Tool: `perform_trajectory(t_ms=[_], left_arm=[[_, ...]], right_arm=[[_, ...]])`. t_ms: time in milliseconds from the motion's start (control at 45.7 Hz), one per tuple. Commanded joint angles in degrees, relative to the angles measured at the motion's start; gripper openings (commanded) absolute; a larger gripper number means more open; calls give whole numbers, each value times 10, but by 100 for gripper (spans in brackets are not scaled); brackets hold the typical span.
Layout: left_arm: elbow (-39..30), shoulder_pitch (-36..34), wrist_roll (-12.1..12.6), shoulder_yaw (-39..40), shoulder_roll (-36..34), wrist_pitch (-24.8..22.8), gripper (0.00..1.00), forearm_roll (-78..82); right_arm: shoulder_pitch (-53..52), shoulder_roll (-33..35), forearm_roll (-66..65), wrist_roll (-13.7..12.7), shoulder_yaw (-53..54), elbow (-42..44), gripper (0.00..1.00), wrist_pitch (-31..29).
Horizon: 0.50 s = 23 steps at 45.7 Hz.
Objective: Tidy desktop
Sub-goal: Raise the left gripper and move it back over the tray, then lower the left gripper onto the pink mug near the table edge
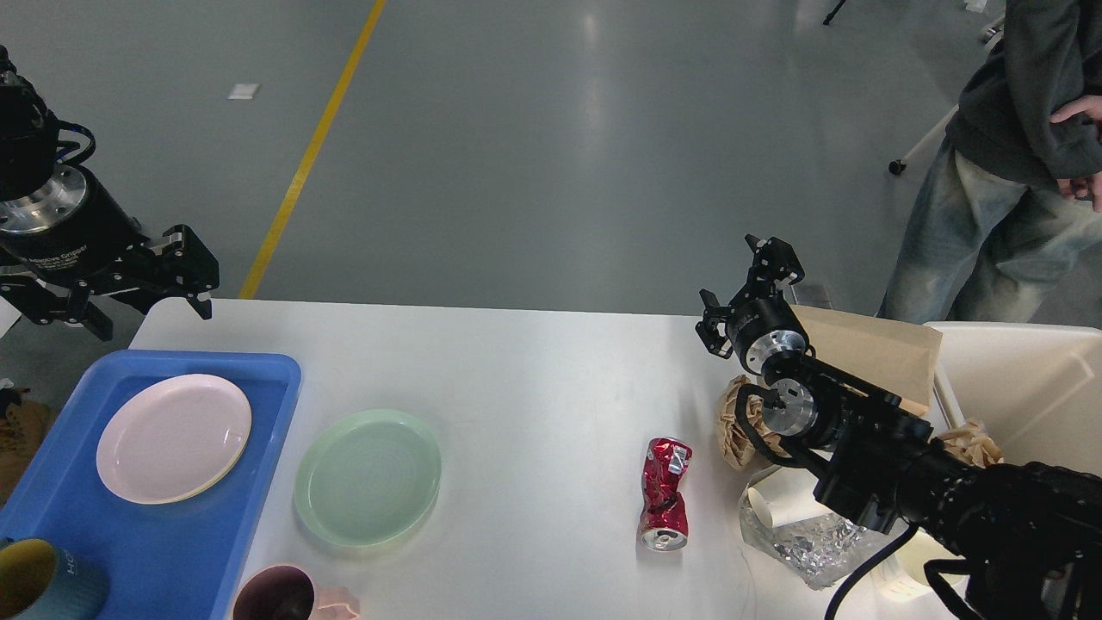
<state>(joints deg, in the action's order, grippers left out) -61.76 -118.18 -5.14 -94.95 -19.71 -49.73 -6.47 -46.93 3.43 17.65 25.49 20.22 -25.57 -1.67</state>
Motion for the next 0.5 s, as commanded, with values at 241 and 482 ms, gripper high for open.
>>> perform_trajectory(t_ms=[241, 482], left_arm=[[-40, 36, 3, 23, 45, -15, 93, 1], [-40, 102, 12, 50, 69, -53, 93, 6]], right_arm=[[0, 0, 0, 0, 0, 0, 100, 0], [0, 0, 0, 0, 0, 0, 100, 0]])
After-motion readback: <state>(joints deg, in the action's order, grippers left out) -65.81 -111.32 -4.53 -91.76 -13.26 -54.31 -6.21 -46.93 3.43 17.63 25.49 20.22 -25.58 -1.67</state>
